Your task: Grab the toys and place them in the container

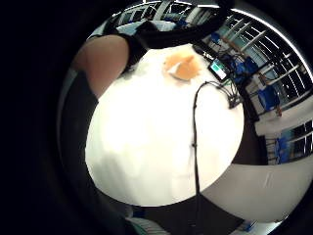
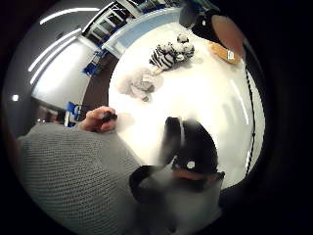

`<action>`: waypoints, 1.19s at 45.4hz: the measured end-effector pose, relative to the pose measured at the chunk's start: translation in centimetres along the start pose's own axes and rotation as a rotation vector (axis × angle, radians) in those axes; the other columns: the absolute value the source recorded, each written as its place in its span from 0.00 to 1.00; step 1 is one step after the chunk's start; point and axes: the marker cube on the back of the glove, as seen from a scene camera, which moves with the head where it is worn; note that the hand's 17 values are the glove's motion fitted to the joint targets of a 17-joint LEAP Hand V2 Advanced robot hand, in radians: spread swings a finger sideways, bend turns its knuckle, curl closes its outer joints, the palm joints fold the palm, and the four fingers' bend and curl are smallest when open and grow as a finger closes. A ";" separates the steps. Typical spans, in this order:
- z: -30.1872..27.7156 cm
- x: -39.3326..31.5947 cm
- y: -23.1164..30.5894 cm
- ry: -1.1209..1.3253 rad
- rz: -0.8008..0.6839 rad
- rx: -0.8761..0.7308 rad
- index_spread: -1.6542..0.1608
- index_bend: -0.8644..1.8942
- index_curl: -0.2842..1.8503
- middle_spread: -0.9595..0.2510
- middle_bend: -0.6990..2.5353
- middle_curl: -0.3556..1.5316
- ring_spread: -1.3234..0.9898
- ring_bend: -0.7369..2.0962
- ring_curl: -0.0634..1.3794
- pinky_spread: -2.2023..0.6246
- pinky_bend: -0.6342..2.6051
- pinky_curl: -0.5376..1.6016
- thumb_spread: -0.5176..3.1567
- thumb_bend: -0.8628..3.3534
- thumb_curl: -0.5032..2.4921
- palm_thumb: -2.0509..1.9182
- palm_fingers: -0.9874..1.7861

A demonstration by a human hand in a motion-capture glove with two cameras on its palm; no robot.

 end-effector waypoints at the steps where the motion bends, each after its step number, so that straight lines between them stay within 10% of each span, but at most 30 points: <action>1: -1.1 1.4 -0.6 0.007 0.017 0.029 0.82 0.40 0.16 0.70 0.27 0.20 0.52 0.36 0.08 0.78 0.33 0.30 0.28 0.23 0.18 0.55 0.50; 23: -3.2 5.0 -3.3 0.032 0.061 0.067 0.71 0.39 0.24 0.59 0.27 0.26 0.45 0.39 0.14 0.79 0.37 0.36 0.52 0.24 0.23 0.54 0.47; 41: -1.8 15.4 -23.6 0.080 0.275 -0.132 0.70 0.36 0.25 0.62 0.26 0.28 0.47 0.41 0.17 0.79 0.45 0.41 0.54 0.22 0.25 0.53 0.38; 54: 4.0 18.7 -25.6 0.066 0.390 -0.298 0.70 0.37 0.25 0.63 0.27 0.30 0.49 0.43 0.19 0.79 0.48 0.42 0.53 0.21 0.26 0.53 0.35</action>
